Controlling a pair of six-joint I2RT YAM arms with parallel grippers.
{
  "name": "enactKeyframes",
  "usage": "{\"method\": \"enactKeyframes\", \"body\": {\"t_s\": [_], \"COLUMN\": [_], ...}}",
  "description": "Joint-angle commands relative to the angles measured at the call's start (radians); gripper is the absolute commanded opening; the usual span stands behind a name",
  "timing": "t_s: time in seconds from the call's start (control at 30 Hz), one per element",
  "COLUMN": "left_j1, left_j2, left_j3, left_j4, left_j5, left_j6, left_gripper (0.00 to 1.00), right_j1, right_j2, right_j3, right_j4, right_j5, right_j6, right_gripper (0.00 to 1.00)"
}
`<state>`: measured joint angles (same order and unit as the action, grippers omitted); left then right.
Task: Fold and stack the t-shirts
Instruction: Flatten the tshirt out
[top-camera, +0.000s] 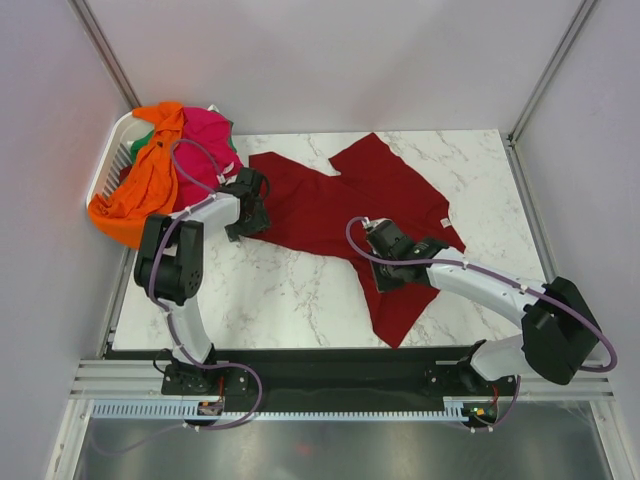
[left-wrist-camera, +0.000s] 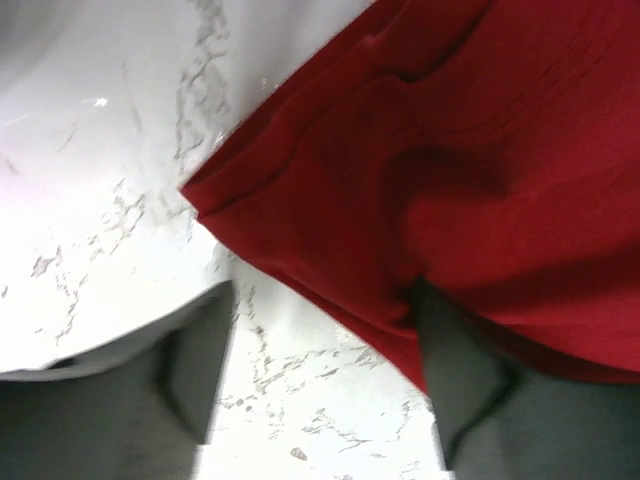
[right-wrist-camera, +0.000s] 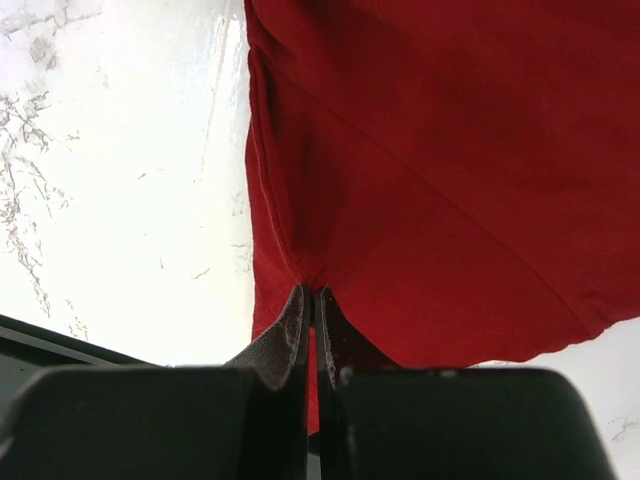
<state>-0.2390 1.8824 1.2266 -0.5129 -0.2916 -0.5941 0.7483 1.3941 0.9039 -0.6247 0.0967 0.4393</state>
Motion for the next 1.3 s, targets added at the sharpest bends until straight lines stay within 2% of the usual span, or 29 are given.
{"method": "enactKeyframes", "body": {"t_s": [0.0, 0.03, 0.07, 0.1, 0.2, 0.37, 0.43, 0.57, 0.63, 0.8, 0.9, 0.93, 0.97, 1.0, 1.03, 1.07, 1.1, 1.13, 1.17, 1.27], "left_j1": [0.003, 0.003, 0.003, 0.003, -0.002, -0.034, -0.042, -0.063, -0.071, -0.086, -0.086, -0.086, -0.086, -0.088, -0.088, -0.098, -0.105, -0.106, -0.108, -0.106], "left_j2": [0.058, 0.058, 0.067, 0.069, 0.051, -0.087, -0.185, -0.336, -0.425, -0.586, -0.666, -0.683, -0.718, -0.736, -0.753, -0.773, -0.799, -0.812, -0.824, -0.861], "left_j3": [0.057, 0.057, 0.065, 0.063, 0.047, -0.076, -0.131, -0.275, -0.333, -0.417, -0.464, -0.484, -0.493, -0.503, -0.519, -0.521, -0.518, -0.507, -0.500, -0.473], "left_j4": [-0.013, -0.015, -0.013, -0.015, -0.016, -0.029, -0.038, -0.075, -0.099, -0.165, -0.213, -0.232, -0.243, -0.249, -0.259, -0.269, -0.276, -0.286, -0.298, -0.322], "left_j5": [-0.043, -0.040, -0.035, -0.034, -0.014, 0.041, 0.086, 0.163, 0.201, 0.244, 0.247, 0.247, 0.250, 0.253, 0.256, 0.253, 0.259, 0.270, 0.270, 0.224], "left_j6": [-0.016, -0.016, -0.015, -0.015, -0.019, -0.050, -0.078, -0.111, -0.136, -0.177, -0.185, -0.185, -0.185, -0.185, -0.188, -0.199, -0.199, -0.207, -0.207, -0.199], "left_gripper": [0.74, 0.65, 0.42, 0.29, 0.02, 0.02, 0.03, 0.11, 0.14, 0.20, 0.25, 0.32, 0.50, 0.55, 0.62, 0.80, 0.92, 0.99, 1.00, 1.00], "right_j1": [0.000, 0.002, 0.002, 0.002, 0.002, 0.003, 0.011, 0.094, 0.189, 0.455, 0.552, 0.568, 0.594, 0.608, 0.621, 0.653, 0.664, 0.675, 0.678, 0.674], "right_j2": [-0.037, -0.040, -0.041, -0.044, -0.053, -0.078, -0.083, -0.076, -0.060, -0.015, 0.022, 0.040, 0.052, 0.066, 0.094, 0.108, 0.118, 0.126, 0.123, 0.062], "right_j3": [-0.002, -0.002, -0.003, -0.003, -0.003, 0.012, 0.044, 0.101, 0.130, 0.132, 0.098, 0.072, 0.060, 0.052, 0.046, 0.047, 0.053, 0.075, 0.085, 0.133], "right_j4": [-0.012, -0.012, -0.015, -0.015, -0.021, -0.039, -0.100, -0.203, -0.259, -0.282, -0.285, -0.285, -0.285, -0.283, -0.285, -0.287, -0.291, -0.305, -0.313, -0.319], "right_j5": [0.034, 0.035, 0.038, 0.040, 0.043, -0.017, -0.006, -0.018, -0.014, -0.019, 0.023, 0.026, 0.029, 0.025, 0.021, 0.021, 0.034, 0.070, 0.099, 0.207], "right_j6": [-0.019, -0.020, -0.020, -0.019, -0.022, -0.069, -0.095, -0.139, -0.122, 0.041, 0.119, 0.133, 0.145, 0.157, 0.157, 0.159, 0.171, 0.182, 0.194, 0.239], "right_gripper": [0.00, 0.00, 0.00, 0.00, 0.00, 0.00, 0.00, 0.00, 0.00, 0.00, 0.00, 0.00, 0.00, 0.02, 0.09, 0.46, 0.61, 0.70, 0.82, 0.96]}}
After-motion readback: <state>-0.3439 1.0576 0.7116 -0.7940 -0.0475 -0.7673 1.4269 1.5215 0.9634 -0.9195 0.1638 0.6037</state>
